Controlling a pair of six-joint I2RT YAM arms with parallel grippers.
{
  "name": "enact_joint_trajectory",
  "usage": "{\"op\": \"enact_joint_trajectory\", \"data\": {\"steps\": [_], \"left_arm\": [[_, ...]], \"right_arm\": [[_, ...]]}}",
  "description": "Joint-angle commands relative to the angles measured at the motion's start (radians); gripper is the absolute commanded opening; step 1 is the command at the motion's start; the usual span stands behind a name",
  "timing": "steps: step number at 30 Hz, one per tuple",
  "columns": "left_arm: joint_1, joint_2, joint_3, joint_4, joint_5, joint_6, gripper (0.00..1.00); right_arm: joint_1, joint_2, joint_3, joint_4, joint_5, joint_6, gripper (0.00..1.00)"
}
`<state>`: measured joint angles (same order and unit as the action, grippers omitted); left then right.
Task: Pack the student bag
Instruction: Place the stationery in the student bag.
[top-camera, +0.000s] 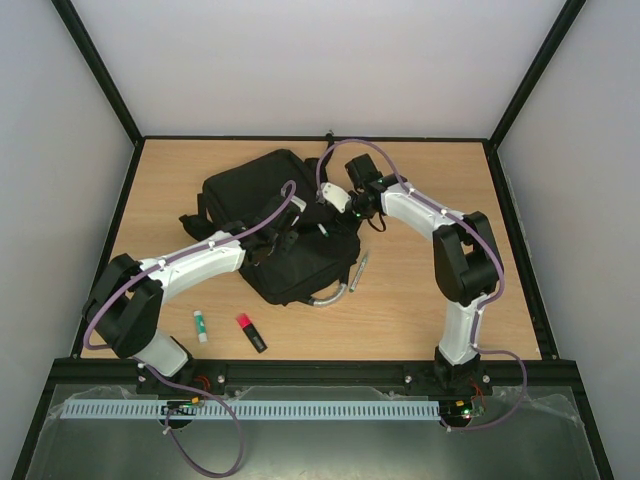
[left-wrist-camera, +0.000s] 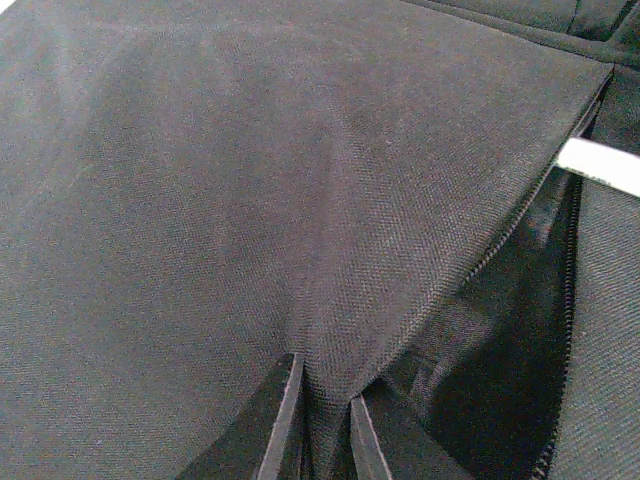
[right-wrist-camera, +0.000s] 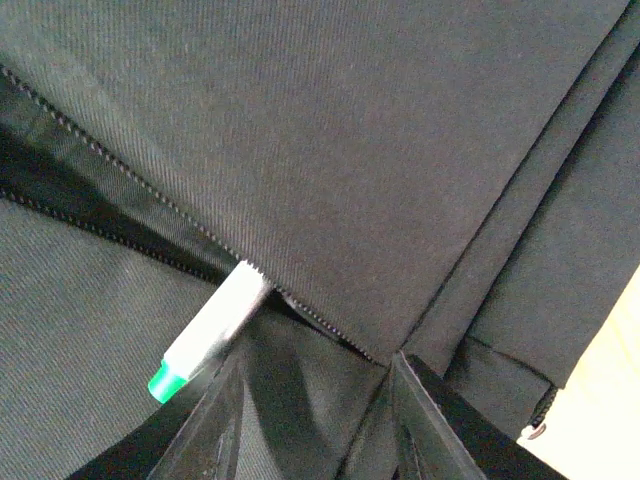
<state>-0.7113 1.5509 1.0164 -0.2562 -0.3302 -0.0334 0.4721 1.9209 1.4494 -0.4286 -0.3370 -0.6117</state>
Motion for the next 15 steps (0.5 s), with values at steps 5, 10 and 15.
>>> {"op": "enact_joint_trajectory", "data": {"steps": [5, 10, 15], "left_arm": [[-0.016, -0.037, 0.023, 0.006, 0.043, -0.008, 0.1], [-0.016, -0.035, 0.023, 0.005, 0.043, -0.008, 0.1], [-0.016, -0.035, 0.021, 0.005, 0.039, -0.008, 0.1]], "right_arm": [[0.006, -0.029, -0.003, -0.122, 0.07, -0.134, 0.4], [0.006, -0.025, -0.004, -0.132, -0.018, -0.113, 0.41], [0.007, 0.01, 0.011, -0.143, -0.107, -0.1, 0.43]]}}
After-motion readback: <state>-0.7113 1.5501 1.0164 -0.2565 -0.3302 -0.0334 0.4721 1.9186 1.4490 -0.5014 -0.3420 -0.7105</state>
